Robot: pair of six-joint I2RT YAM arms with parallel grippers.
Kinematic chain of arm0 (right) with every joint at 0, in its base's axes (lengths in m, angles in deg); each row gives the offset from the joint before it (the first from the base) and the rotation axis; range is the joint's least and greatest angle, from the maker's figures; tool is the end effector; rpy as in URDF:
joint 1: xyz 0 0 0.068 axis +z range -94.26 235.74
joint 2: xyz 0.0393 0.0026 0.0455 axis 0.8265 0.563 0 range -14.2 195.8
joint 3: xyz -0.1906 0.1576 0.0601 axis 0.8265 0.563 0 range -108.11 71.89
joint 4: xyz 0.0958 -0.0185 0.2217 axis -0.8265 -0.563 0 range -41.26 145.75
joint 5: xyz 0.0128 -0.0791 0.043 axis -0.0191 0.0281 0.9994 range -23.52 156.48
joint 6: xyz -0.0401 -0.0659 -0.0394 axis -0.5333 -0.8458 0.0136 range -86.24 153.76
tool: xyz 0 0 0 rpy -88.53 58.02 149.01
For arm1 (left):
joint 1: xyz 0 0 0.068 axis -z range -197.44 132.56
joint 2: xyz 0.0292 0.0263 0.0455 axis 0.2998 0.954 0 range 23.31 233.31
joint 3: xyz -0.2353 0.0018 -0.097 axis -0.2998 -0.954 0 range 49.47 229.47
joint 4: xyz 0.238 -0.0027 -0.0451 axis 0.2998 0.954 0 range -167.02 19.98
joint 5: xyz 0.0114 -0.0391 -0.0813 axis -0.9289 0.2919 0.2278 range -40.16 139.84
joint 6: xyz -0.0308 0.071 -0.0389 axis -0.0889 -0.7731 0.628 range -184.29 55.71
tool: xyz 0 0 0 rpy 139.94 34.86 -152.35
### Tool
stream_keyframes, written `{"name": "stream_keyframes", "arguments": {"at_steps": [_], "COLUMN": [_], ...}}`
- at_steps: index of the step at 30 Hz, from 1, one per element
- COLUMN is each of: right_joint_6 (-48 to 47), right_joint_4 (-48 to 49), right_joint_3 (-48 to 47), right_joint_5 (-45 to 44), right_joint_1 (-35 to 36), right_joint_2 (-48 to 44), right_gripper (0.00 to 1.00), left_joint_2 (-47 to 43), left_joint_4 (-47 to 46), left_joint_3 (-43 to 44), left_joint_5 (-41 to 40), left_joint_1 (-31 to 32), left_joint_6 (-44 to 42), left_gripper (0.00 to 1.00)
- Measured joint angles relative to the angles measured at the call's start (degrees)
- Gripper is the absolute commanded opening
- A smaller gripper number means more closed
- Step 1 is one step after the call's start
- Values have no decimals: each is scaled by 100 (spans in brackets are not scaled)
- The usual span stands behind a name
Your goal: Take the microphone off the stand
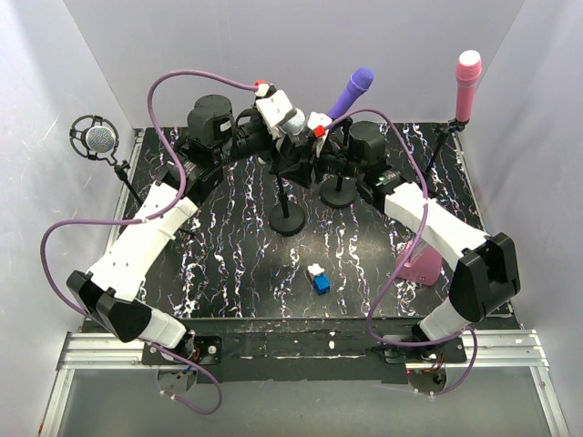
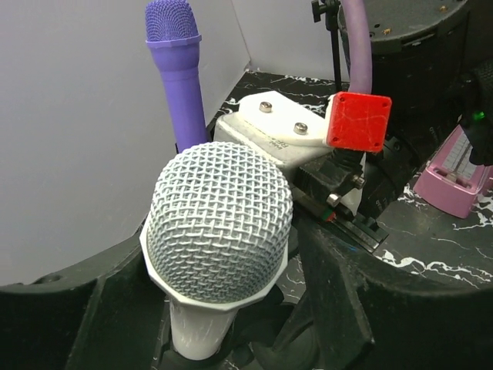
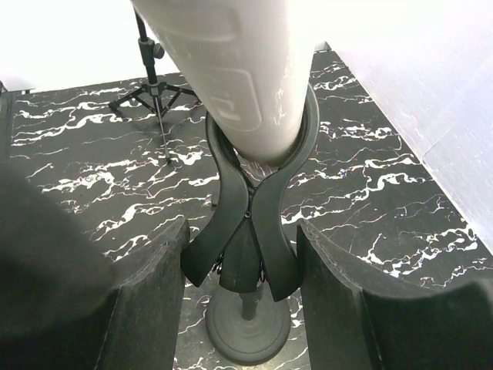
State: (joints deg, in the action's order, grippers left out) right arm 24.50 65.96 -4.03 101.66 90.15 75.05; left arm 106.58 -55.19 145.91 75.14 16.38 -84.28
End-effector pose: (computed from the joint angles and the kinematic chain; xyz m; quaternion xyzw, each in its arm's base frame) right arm 0.2930 0.2541 0.3578 -0.4503 0.5652 0.3568 0.5920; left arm 0.2622 -0.2153 0.4449 0.4622 0.5953 -0.2415 0.6113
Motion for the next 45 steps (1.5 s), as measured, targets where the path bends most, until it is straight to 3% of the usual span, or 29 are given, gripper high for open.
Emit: {"name": "stream_keyframes", "arguments": {"at_steps": [4, 8, 14, 15, 24, 34, 45], "right_joint_6": [0, 9, 9, 31, 531, 846, 750], "right_joint_4": [-26, -59, -186, -238, -590, 168, 868], "right_joint_3": [0, 0, 0, 0, 273, 1029, 970], "right_joint_5": [129, 321, 619, 629, 549, -76, -79], "right_joint_1": [-46, -109, -232, -245, -269, -291, -295], "right_joint_2": [-2, -7, -39, -66, -614, -1255, -551], "right_gripper": [1, 2, 78, 81, 84, 84, 84], "left_joint_2": [-2, 0, 48, 57, 66, 334, 507], "left_joint_4": [-118, -131, -195, -216, -271, -470, -339], "left_joint_3": [-39, -44, -44, -44, -44, 184, 435], "left_joint_5": [33, 219, 481, 511, 656, -258, -343], "left_joint_1": [-57, -92, -107, -109, -109, -149, -186], "left_joint_6": [-103, -153, -90, -44, 238, 970, 1176], "left_gripper": [39, 1, 0, 0, 0, 0, 0]}}
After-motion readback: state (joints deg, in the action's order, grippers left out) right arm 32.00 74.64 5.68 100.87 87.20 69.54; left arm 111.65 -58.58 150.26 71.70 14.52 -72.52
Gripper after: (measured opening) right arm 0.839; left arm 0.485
